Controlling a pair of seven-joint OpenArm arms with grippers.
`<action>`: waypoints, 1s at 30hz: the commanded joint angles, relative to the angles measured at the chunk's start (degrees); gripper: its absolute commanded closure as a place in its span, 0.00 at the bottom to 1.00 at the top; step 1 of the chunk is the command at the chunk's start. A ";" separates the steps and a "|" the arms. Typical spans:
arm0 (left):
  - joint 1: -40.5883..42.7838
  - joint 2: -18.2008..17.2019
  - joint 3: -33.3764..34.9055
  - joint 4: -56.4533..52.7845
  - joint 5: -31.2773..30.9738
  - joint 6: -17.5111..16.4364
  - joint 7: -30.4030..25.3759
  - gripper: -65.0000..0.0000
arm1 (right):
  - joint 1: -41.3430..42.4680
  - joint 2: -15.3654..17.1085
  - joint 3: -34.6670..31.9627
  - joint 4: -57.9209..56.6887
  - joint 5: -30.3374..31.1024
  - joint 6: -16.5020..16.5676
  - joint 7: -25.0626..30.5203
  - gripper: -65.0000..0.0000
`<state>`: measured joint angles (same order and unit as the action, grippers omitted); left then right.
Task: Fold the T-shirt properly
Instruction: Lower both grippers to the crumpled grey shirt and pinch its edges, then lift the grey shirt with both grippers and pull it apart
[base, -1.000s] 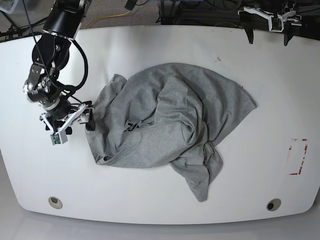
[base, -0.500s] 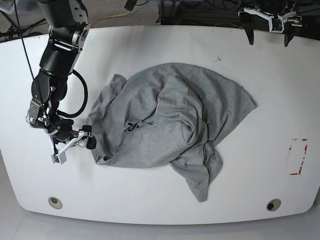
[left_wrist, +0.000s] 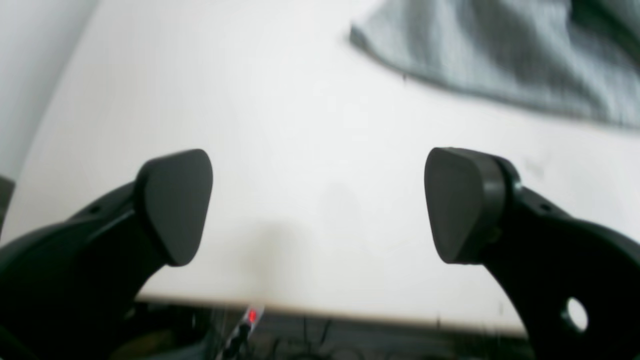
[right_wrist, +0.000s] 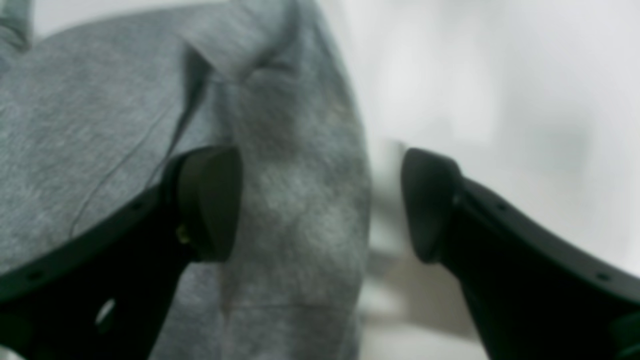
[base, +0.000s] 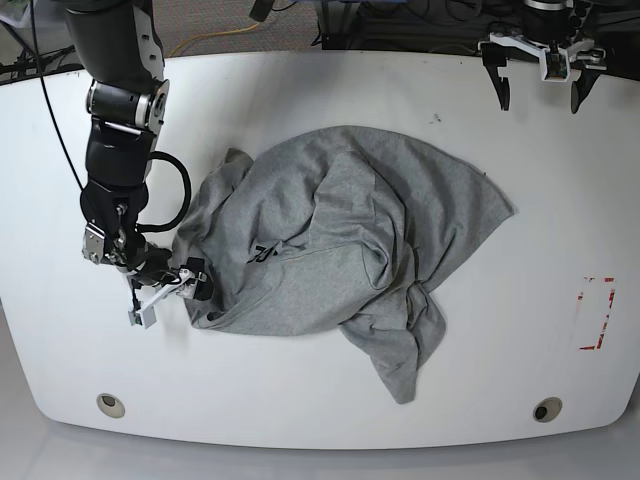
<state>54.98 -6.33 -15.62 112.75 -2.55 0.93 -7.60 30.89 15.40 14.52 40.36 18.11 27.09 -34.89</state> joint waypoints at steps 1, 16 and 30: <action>0.27 -0.22 -0.25 0.97 0.13 0.26 -1.68 0.00 | 1.50 0.82 0.03 0.56 0.13 0.21 0.04 0.27; -14.32 -0.13 -0.25 1.32 -0.05 0.26 11.51 0.00 | -5.36 0.73 0.03 14.37 0.57 0.21 -3.92 1.00; -38.50 0.04 -0.34 -4.13 0.30 -9.76 37.53 0.00 | -17.66 0.29 0.29 38.63 0.57 -0.06 -10.60 1.00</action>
<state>17.82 -5.93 -15.68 109.32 -2.48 -9.15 29.95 12.25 15.18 14.57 76.27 18.02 26.87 -46.26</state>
